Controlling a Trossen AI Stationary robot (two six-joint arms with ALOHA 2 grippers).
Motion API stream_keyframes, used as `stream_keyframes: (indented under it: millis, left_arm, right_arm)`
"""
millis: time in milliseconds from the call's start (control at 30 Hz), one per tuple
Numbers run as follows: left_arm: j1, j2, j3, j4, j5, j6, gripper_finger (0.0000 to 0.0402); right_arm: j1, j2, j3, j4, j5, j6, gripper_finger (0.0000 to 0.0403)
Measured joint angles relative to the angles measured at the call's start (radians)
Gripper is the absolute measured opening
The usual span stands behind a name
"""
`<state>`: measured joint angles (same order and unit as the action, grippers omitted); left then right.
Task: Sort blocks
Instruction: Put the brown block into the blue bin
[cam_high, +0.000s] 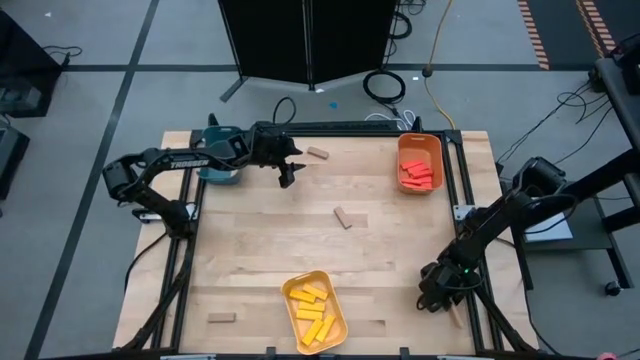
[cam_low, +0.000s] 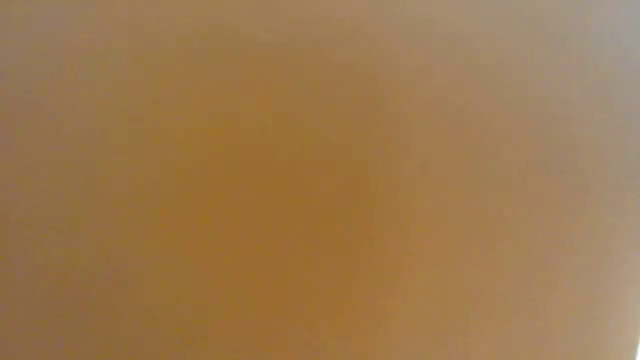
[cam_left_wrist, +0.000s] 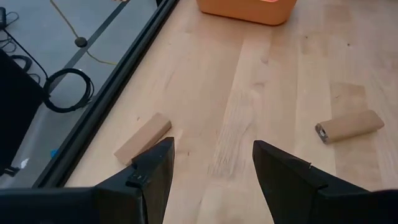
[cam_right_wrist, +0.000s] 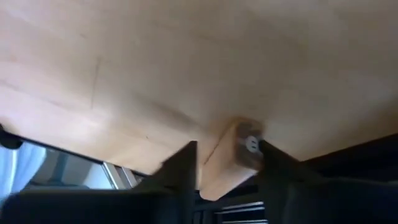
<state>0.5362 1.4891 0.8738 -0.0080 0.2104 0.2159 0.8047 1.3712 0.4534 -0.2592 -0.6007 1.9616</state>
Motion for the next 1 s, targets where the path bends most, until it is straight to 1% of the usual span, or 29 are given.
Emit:
stream_keyframes:
  millis: [100, 133, 233, 367, 433, 500, 533, 600, 633, 667, 733, 800, 867, 900, 933, 1000]
  left_arm:
    - [0.001, 0.000, 0.000, 0.000, -0.001, 0.000, 0.0215]
    - [0.001, 0.000, 0.000, 0.000, -0.001, 0.000, 0.0215]
    - [-0.001, 0.000, 0.000, 0.001, 0.005, 0.000, 0.0215]
    - [-0.002, -0.015, 0.000, 0.016, 0.150, -0.001, 0.0215]
    - [-0.003, -0.027, 0.000, 0.040, 0.220, -0.002, 0.0215]
    - [-0.002, -0.034, 0.000, 0.072, 0.316, -0.036, 0.0215]
    - [-0.002, -0.034, 0.000, 0.100, 0.391, -0.054, 0.0215]
    - [-0.008, -0.034, 0.000, 0.170, 0.556, -0.083, 0.0215]
    - [-0.019, -0.032, 0.000, 0.210, 0.615, -0.100, 0.0215]
    - [-0.035, -0.028, 0.000, 0.245, 0.646, -0.106, 0.0215]
    - [-0.072, -0.024, 0.000, 0.290, 0.646, -0.128, 0.0215]
    - [-0.113, -0.023, 0.000, 0.335, 0.596, -0.144, 0.0215]
    - [-0.160, -0.024, 0.000, 0.373, 0.523, -0.157, 0.0215]
    - [-0.184, -0.024, 0.000, 0.388, 0.485, -0.159, 0.0215]
    - [-0.209, -0.023, 0.000, 0.404, 0.454, -0.166, 0.0215]
    - [-0.255, -0.023, 0.000, 0.453, 0.400, -0.182, 0.0215]
  right_arm:
    - [-0.007, 0.000, 0.004, -0.002, -0.009, -0.039, 0.0032]
    - [-0.009, -0.001, 0.008, -0.007, -0.007, -0.063, 0.0017]
    - [-0.031, -0.031, 0.030, -0.033, 0.029, -0.123, 0.0013]
    - [-0.067, -0.097, 0.088, -0.163, 0.115, -0.215, 0.0005]
    - [-0.085, -0.138, 0.135, -0.242, 0.191, -0.268, 0.0005]
    - [-0.100, -0.183, 0.186, -0.338, 0.315, -0.330, 0.0003]
    - [-0.106, -0.204, 0.210, -0.370, 0.391, -0.368, 0.0003]
    - [-0.118, -0.249, 0.254, -0.401, 0.577, -0.465, 0.0003]
    - [-0.126, -0.270, 0.272, -0.401, 0.673, -0.526, 0.0002]
    - [-0.135, -0.289, 0.287, -0.399, 0.766, -0.595, 0.0002]
    - [-0.156, -0.316, 0.313, -0.401, 0.977, -0.734, 0.0002]
    - [-0.185, -0.336, 0.339, -0.395, 1.159, -0.857, 0.0002]
    - [-0.219, -0.342, 0.357, -0.347, 1.298, -0.980, 0.0001]
    - [-0.239, -0.342, 0.357, -0.304, 1.345, -1.052, 0.0001]
    - [-0.261, -0.340, 0.357, -0.254, 1.368, -1.127, 0.0001]
    - [-0.312, -0.330, 0.357, -0.139, 1.375, -1.269, 0.0001]
